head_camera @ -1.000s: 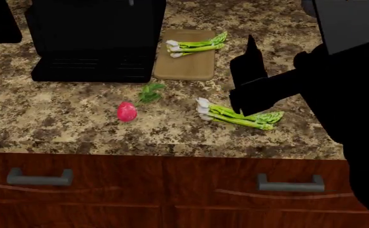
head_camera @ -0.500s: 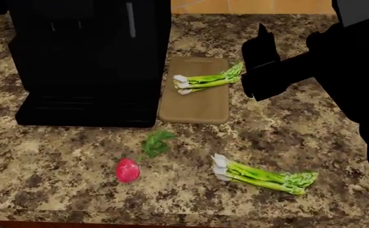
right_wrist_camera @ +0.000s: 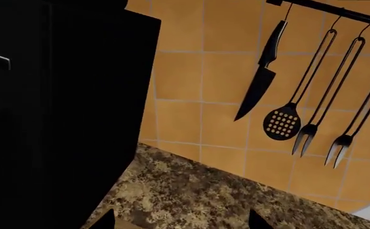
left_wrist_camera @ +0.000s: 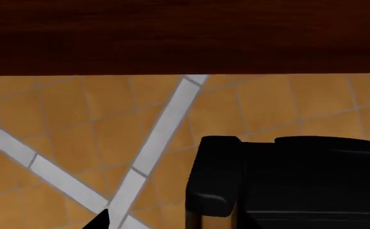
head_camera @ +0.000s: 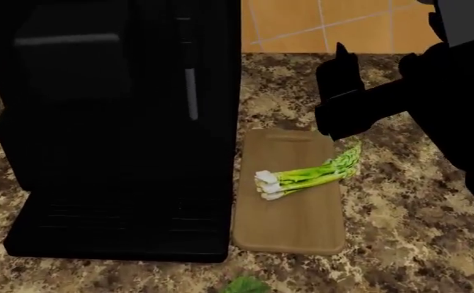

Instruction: Clear the non-vegetable object off the cutting board and place the vegetables onto it.

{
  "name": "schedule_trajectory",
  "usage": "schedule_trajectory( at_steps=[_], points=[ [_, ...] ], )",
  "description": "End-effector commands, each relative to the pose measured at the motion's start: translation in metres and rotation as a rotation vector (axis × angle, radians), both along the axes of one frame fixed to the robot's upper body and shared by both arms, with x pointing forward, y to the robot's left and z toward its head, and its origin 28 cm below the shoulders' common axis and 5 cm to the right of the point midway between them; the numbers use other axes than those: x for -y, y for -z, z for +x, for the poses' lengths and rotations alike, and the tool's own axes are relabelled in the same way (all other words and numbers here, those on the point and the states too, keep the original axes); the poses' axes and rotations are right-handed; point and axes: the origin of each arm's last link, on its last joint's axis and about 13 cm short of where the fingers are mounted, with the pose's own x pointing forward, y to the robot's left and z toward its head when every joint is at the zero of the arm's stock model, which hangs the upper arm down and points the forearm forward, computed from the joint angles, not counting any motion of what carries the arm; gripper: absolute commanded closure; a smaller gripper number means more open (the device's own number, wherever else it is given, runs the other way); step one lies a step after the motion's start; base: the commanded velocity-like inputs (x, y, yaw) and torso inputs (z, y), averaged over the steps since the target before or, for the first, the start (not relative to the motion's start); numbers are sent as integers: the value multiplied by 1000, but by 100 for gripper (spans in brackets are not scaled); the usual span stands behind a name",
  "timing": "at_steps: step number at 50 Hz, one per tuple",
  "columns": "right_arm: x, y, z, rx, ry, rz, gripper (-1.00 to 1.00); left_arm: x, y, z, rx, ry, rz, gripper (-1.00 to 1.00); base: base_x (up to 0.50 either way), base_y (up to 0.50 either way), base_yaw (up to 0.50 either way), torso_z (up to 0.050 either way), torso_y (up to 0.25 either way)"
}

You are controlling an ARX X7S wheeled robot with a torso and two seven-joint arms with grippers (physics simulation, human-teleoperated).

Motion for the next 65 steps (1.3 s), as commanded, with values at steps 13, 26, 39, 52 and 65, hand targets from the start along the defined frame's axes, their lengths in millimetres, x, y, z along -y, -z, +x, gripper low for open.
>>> schedule_trajectory(
  at_steps=[13, 26, 39, 52, 65],
  points=[
    [9, 10, -17, -64, 31, -51, -100, -1, 5, 7, -60, 34, -21, -100, 12, -1, -7, 2, 0],
    [25, -10, 13, -298, -132, -294, -100, 9, 21, 20, -77, 77, -36, -100, 12, -2, -10, 1, 0],
    [41, -10, 72, -509, -312, -373, -100, 10, 28, 30, -91, 52, -55, -100, 14, -2, -11, 2, 0],
    [47, -17, 120, -687, -393, -495, -100, 14, 33, 33, -102, 43, -45, -100, 17, -2, -12, 2, 0],
    [16, -24, 154, -792, -506, -724, -100, 10, 35, 32, -104, 31, -55, -100, 16, -2, -12, 2, 0]
  ],
)
